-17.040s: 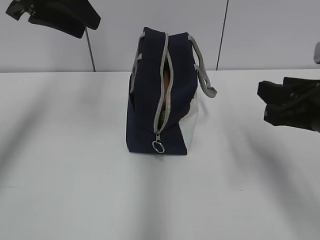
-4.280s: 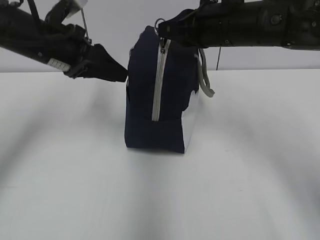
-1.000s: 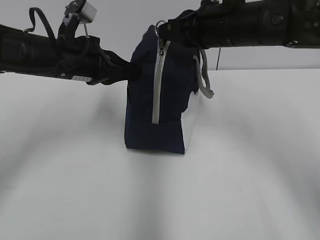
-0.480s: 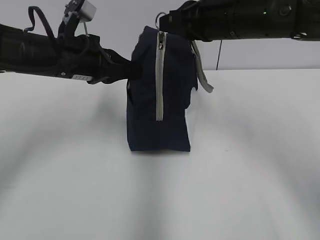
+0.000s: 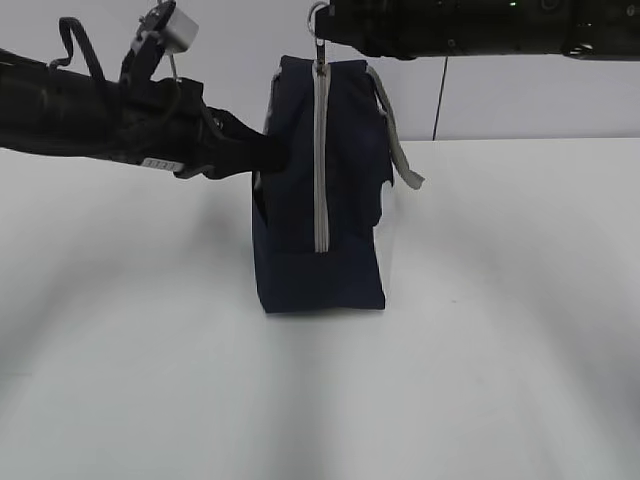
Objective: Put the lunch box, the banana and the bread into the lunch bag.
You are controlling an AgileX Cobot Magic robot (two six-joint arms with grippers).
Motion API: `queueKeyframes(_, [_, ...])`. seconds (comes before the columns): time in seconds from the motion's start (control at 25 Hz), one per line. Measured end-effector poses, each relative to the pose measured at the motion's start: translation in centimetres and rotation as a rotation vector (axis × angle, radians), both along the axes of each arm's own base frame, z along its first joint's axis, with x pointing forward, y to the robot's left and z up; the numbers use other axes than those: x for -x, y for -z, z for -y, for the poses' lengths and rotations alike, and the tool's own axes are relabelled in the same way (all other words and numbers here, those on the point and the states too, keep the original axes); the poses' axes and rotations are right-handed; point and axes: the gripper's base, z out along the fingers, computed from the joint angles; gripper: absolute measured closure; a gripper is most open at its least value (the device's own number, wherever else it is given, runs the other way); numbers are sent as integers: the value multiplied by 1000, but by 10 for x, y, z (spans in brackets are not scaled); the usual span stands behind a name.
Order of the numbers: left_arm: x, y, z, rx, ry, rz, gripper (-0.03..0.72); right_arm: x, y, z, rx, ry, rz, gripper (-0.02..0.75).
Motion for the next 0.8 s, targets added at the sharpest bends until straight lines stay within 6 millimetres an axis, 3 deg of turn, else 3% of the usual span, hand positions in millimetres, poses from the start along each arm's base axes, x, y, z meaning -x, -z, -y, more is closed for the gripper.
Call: queueKeyframes(0.8, [17,9,-2,-83,169,-96,687,-66,23,-14,-33,19,-80,754])
